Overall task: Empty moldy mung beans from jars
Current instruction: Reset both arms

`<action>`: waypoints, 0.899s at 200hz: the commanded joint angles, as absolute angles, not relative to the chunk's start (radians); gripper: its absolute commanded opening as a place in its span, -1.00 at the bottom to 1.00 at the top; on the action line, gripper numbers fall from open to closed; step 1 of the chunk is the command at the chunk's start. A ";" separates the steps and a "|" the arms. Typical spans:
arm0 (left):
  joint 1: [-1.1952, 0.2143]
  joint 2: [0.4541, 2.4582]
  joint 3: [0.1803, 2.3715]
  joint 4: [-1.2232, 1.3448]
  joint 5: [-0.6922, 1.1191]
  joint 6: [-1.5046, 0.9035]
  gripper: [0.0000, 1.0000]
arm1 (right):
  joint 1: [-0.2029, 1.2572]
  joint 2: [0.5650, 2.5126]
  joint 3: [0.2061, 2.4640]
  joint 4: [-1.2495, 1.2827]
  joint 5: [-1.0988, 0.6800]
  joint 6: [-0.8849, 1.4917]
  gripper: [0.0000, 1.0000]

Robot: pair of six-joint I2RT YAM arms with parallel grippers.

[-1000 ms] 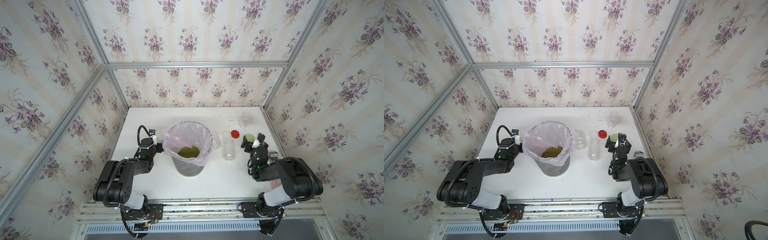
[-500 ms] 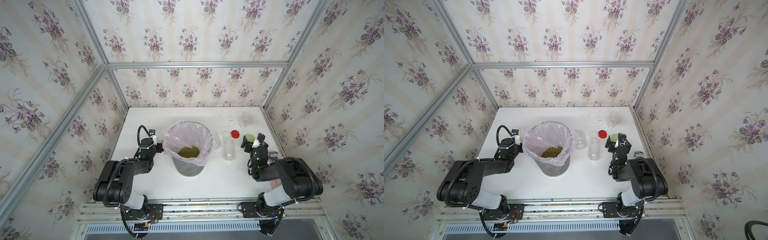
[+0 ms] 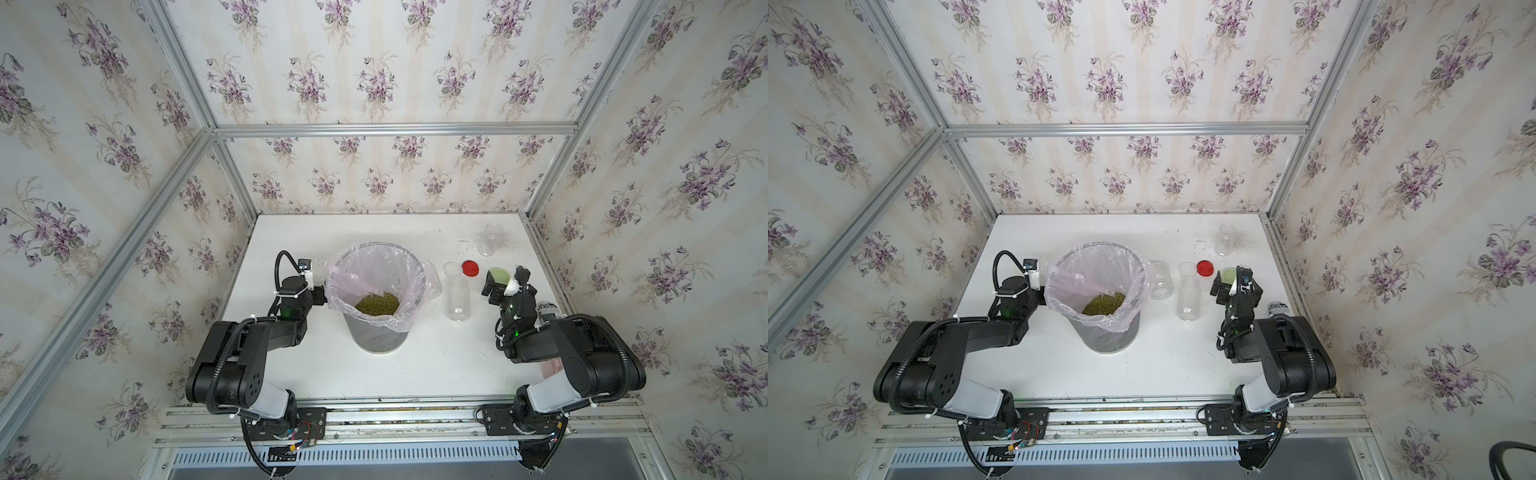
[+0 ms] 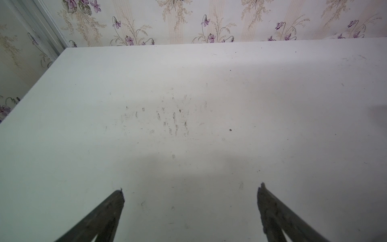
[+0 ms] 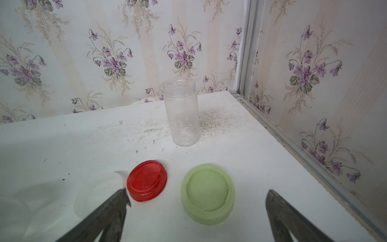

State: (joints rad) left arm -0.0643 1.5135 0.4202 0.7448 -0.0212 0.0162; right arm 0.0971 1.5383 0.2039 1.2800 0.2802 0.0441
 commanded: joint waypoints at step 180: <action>-0.063 1.515 0.424 0.761 -0.011 0.026 0.99 | 0.095 1.543 0.216 1.290 0.275 0.033 1.00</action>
